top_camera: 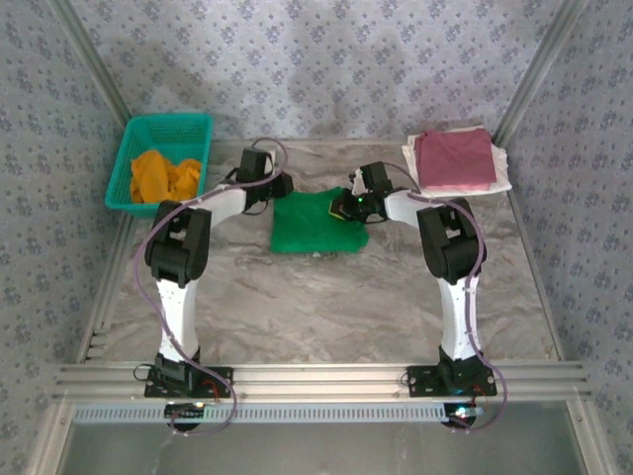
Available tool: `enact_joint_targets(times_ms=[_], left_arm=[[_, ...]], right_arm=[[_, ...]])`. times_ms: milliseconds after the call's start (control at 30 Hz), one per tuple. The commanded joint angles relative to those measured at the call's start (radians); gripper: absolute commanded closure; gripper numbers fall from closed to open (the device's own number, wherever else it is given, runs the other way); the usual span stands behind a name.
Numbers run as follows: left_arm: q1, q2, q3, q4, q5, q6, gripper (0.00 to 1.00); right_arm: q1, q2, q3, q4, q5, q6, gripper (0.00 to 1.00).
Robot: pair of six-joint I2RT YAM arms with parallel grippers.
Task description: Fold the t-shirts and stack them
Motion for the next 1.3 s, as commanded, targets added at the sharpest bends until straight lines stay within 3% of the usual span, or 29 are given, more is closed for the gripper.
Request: enact_joint_targets(times_ms=[0,67,167,333,533,767,967,1200,1267], left_arm=[[0.013,0.006,0.098,-0.041,0.01,0.036,0.81],[0.001,-0.05,0.074,-0.036,0.017,0.03,0.81],[-0.044,-0.205,-0.094,0.049,-0.018,0.004,0.79],[-0.132,-0.404,-0.424,0.23,-0.019,-0.072,0.77],[-0.158,-0.357,-0.654,0.365,-0.023,-0.144,0.83],[-0.138,-0.184,-0.691,0.447,0.011,-0.187,0.83],[-0.15,-0.342,-0.652,0.315,-0.056,-0.138,0.79],[-0.141,-0.399,-0.517,0.114,-0.133,-0.022,0.58],[-0.137,-0.333,-0.462,0.075,-0.142,-0.001,0.58]], right_arm=[[-0.002,0.036,0.053,0.016,0.02,0.004,1.0],[-0.008,0.043,0.065,0.02,0.011,0.008,1.0],[-0.011,-0.003,0.059,0.014,-0.01,0.008,1.0],[0.027,-0.202,-0.125,0.061,-0.024,0.018,1.0],[0.062,-0.188,-0.318,0.18,-0.045,0.074,1.0],[0.049,-0.081,-0.345,0.242,-0.05,0.1,1.0],[0.04,-0.234,-0.318,0.1,-0.03,0.033,1.0],[-0.048,-0.387,-0.299,-0.136,0.095,-0.075,0.48],[-0.06,-0.364,-0.266,-0.218,0.142,-0.124,0.42]])
